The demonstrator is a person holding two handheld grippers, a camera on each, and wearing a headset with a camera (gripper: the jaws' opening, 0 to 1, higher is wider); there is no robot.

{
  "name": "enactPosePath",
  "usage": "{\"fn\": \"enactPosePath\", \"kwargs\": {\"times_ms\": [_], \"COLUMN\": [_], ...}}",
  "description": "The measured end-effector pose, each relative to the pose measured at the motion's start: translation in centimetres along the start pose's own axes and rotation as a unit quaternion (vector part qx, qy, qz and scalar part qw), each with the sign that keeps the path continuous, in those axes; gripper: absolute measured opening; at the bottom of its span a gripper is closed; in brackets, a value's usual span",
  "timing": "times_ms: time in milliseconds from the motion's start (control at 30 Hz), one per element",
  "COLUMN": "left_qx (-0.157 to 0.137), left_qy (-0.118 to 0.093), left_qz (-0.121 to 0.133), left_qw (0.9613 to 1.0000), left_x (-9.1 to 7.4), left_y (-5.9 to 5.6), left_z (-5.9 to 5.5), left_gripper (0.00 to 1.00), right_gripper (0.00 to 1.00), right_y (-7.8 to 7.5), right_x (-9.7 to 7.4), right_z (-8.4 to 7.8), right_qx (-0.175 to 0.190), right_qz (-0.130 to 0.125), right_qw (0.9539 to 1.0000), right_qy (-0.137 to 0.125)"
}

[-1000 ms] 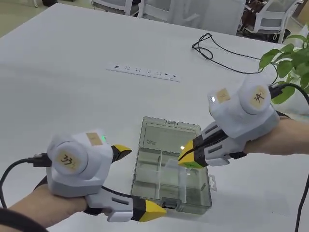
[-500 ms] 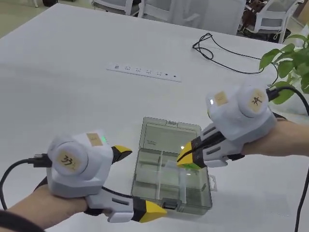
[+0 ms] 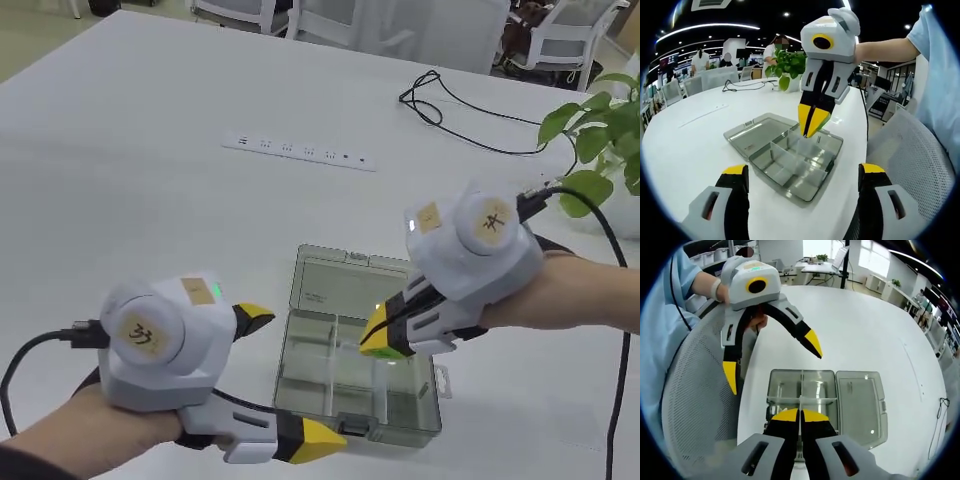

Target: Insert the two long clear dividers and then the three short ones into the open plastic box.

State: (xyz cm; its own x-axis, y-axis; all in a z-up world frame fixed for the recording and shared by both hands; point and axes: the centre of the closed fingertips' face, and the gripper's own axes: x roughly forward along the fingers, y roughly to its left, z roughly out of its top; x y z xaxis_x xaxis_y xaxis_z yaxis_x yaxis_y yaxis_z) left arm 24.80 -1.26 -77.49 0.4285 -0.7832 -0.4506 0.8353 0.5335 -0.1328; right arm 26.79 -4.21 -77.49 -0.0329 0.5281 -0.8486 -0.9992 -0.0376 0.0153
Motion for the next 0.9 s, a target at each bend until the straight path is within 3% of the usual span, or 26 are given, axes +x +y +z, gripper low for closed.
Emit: {"fn": "enactPosePath", "kwargs": {"times_ms": [433, 900], "left_qx": [0.001, 0.001], "left_qy": [0.0, -0.001], "left_qz": [-0.003, -0.005], "left_qw": [1.0, 1.0], "left_x": [0.2, 0.2], "left_y": [-0.1, -0.2], "left_z": [0.0, 0.1], "left_gripper": [0.92, 0.91], "right_gripper": [0.02, 0.02], "right_y": [-0.1, -0.1], "right_x": [1.7, 2.6], "right_z": [-1.3, -1.8], "right_qx": [-0.002, 0.002], "right_qz": [0.007, 0.012], "right_qw": [0.9984, 0.9967], "right_qy": [0.056, 0.08]}}
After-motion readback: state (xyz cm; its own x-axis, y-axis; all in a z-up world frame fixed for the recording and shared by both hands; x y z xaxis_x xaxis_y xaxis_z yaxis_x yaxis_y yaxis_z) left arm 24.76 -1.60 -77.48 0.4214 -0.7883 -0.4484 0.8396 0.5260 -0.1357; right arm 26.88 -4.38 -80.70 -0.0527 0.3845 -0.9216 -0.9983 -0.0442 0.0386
